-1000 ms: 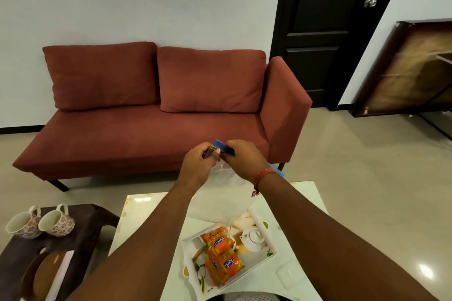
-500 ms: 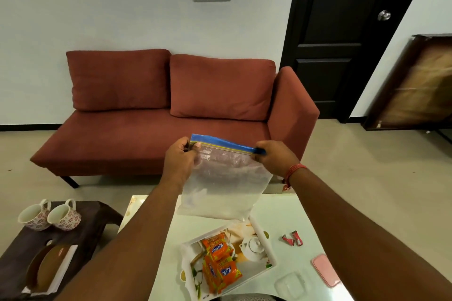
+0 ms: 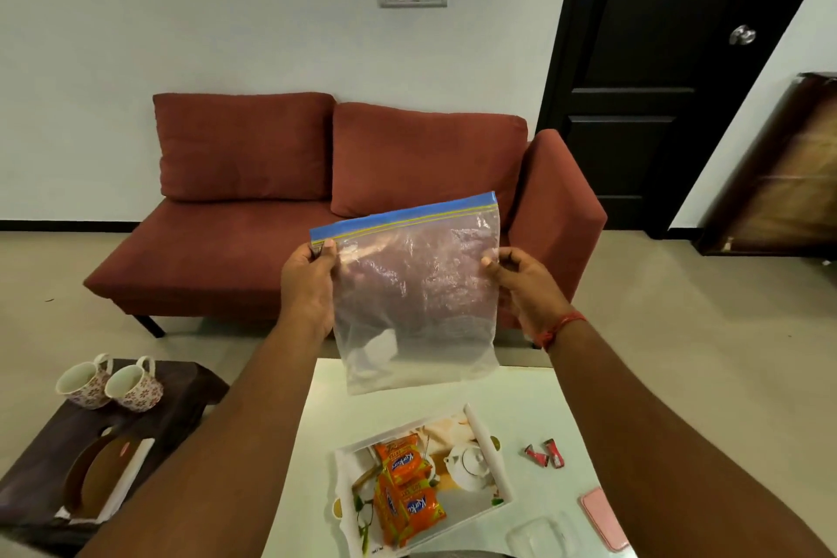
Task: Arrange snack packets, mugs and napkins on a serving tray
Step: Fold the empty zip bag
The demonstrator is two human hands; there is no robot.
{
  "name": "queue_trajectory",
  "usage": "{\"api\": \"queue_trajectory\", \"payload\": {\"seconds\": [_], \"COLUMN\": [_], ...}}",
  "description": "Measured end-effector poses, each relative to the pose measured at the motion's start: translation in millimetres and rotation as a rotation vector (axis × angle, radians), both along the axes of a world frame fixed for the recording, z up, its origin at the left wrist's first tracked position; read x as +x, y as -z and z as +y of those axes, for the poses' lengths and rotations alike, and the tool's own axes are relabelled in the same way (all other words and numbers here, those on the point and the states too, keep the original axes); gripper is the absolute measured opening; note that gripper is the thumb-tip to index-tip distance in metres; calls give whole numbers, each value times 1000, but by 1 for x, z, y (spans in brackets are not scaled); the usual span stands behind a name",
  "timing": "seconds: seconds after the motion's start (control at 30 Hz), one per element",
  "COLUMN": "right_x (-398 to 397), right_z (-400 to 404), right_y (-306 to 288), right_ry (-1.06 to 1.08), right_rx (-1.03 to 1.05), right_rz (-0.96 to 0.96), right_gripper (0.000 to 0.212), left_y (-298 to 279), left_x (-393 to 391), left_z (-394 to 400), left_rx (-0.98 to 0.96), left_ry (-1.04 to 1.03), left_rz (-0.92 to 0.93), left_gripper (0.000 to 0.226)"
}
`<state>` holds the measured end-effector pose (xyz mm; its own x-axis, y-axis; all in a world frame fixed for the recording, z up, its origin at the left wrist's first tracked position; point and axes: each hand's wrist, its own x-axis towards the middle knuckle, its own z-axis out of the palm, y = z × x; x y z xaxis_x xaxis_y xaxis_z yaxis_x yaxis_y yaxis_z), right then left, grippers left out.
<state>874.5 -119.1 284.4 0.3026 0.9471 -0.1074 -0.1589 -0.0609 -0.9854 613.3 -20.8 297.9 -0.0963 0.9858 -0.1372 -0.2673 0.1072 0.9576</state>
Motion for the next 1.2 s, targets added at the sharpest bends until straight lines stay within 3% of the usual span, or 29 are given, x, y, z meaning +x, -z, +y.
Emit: {"api": "queue_trajectory", "payload": {"seconds": [0.07, 0.23, 0.4, 0.53, 0.6, 0.7, 0.8, 0.9, 1.07, 1.2], "right_x": [-8, -16, -16, -13, -11, -9, -9, -14, -22, -22], "right_z": [1, 6, 12, 13, 11, 5, 3, 2, 0, 3], "right_y": [7, 15, 22, 24, 23, 22, 22, 17, 6, 0], "right_ry": [25, 239, 353, 309, 212, 134, 226, 322, 137, 208], "right_rx": [20, 46, 27, 30, 41, 49, 54, 117, 180, 152], "right_rz": [-31, 78, 108, 140, 142, -38, -161, -199, -132, -252], "right_gripper": [5, 17, 12, 2, 22, 48, 56, 36, 35, 26], "left_y": [-1, 22, 44, 46, 45, 46, 49, 49, 38, 31], "left_x": [-3, -10, -10, -9, -9, -12, -13, -8, -4, -5], "left_z": [1, -13, -23, -18, -14, -8, -4, -4, -1, 0], "left_rx": [2, -18, -19, 66, 90, 103, 139, 118, 148, 186], "left_ry": [-6, 139, 294, 285, 209, 149, 145, 123, 139, 129], "left_rz": [-49, 5, 112, 206, 187, 137, 171, 182, 196, 213], "left_gripper": [19, 11, 42, 50, 55, 72, 56, 41, 35, 34]}}
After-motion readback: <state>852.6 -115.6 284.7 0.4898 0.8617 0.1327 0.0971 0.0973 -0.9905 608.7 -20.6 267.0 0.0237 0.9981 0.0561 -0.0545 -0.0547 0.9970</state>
